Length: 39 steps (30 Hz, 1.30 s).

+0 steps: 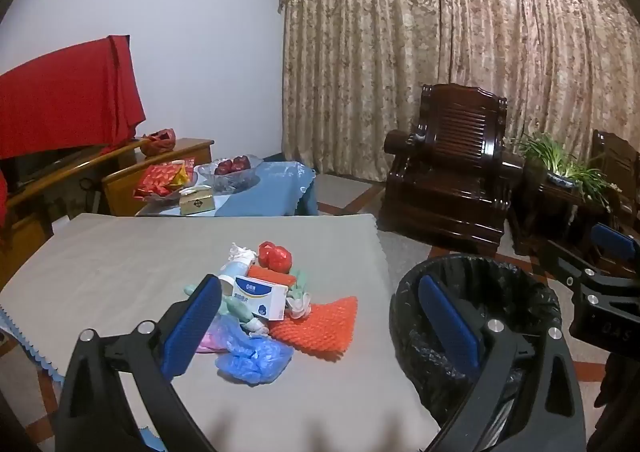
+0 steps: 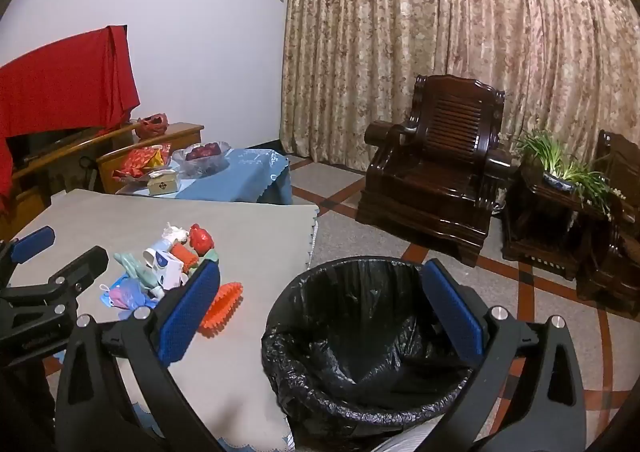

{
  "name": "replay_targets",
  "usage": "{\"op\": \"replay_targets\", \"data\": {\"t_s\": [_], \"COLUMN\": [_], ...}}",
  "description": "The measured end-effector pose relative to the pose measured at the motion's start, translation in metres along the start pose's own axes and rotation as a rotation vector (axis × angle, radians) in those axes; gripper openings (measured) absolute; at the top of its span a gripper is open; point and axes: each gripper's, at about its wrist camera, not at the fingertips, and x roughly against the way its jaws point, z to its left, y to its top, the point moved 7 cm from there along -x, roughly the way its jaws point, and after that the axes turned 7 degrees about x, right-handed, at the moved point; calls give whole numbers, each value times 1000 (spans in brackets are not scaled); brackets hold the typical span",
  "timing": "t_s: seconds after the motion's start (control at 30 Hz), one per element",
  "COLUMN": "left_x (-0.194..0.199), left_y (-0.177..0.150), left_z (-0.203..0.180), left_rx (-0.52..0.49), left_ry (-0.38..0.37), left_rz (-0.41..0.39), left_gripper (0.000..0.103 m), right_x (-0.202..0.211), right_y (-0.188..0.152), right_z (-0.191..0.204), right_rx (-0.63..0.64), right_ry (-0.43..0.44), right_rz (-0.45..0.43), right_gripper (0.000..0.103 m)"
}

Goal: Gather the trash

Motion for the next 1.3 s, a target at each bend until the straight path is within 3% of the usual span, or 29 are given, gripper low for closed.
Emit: {"op": "replay_targets", "data": {"t_s": [1.3], "left_x": [0], "left_y": [0], "left_z": [0], "left_rx": [1], "left_ry": [-1], "left_rz": [-1], "left_gripper": [97], "right_x": [-2], "right_y": [0], "right_z": [2], "right_rx": [-1], "right_ry": [2], "right_rz": [7], "right_gripper": [98]}}
